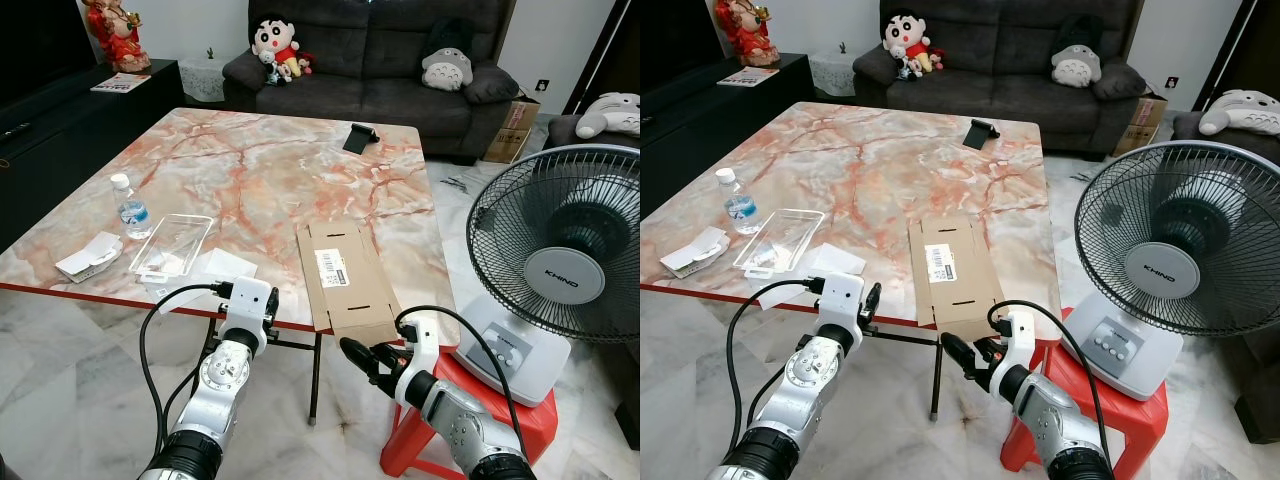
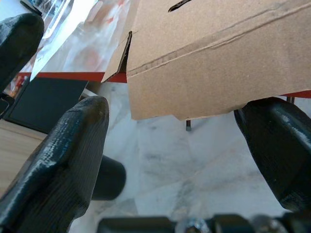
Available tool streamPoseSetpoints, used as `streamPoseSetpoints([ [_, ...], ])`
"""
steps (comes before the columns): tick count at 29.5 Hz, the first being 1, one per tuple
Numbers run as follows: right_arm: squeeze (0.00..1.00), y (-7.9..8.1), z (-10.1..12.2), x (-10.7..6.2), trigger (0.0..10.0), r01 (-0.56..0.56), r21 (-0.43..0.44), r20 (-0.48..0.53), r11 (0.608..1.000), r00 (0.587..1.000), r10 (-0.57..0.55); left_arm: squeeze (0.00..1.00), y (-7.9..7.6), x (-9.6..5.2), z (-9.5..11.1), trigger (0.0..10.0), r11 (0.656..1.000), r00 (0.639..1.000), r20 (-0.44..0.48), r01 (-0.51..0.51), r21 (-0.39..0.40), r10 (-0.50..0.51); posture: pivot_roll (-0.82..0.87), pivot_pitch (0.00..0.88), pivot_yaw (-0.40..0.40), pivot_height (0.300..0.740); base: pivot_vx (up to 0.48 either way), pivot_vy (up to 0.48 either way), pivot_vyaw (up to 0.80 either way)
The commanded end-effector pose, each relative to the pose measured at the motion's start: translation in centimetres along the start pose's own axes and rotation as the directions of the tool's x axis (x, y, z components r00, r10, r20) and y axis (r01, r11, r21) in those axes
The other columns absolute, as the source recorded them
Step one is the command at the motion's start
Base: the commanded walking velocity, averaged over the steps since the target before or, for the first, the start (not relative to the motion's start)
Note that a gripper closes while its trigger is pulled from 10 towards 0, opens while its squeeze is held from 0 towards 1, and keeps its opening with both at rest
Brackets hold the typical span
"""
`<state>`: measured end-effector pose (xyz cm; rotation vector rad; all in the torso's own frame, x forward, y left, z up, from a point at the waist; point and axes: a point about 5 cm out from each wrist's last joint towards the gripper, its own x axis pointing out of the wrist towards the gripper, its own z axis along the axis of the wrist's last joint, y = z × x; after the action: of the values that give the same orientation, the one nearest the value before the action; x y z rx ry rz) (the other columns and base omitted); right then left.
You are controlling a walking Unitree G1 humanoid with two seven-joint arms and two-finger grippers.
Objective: Picking trash to rubbish bin
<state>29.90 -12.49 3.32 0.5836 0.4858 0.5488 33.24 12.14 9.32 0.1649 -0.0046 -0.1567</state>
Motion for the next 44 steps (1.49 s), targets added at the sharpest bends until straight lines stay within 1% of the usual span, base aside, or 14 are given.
streamPoseSetpoints([
  [1,0.0,-0.07,1.7,0.06,10.0,0.012,-0.017,0.077,1.0,0.997,-0.011,0.0,-0.17,0.12,0.38,10.0,1.0,1.0,0.01,0.011,0.002,-0.011,-0.02,0.032,-0.041,0.74,0.0,0.0,0.0],
  [5,0.0,-0.04,1.78,0.09,10.0,0.01,-0.007,0.087,1.0,0.996,-0.009,0.0,-0.19,0.1,0.38,10.0,1.0,1.0,0.01,0.012,0.004,-0.012,-0.02,0.032,-0.04,0.74,0.0,0.0,0.0],
  [6,0.0,-0.04,1.8,0.09,6.6,0.01,-0.005,0.09,1.0,0.996,-0.009,0.0,-0.19,0.1,0.37,10.0,1.0,1.0,0.01,0.013,0.004,-0.013,-0.02,0.032,-0.04,0.74,0.0,0.0,0.0],
  [7,0.0,-0.03,1.79,0.09,0.0,0.009,-0.002,0.093,1.0,0.996,-0.009,0.0,-0.21,0.1,0.36,10.0,1.0,1.0,0.009,0.014,0.003,-0.014,-0.02,0.032,-0.04,0.74,0.0,0.0,0.0],
  [22,0.0,0.27,1.87,0.01,0.0,-0.025,0.004,0.113,1.0,0.993,0.025,0.0,-0.33,0.03,0.29,10.0,1.0,1.0,0.007,0.021,0.002,-0.021,-0.03,0.032,-0.04,0.74,0.0,0.0,0.0],
  [44,0.0,0.27,1.84,-0.08,0.0,-0.031,0.011,0.124,0.999,0.992,0.03,0.0,-0.6,-0.04,0.13,10.0,0.999,0.999,0.002,0.033,0.001,-0.033,-0.03,0.032,-0.039,0.74,0.0,0.0,0.0],
])
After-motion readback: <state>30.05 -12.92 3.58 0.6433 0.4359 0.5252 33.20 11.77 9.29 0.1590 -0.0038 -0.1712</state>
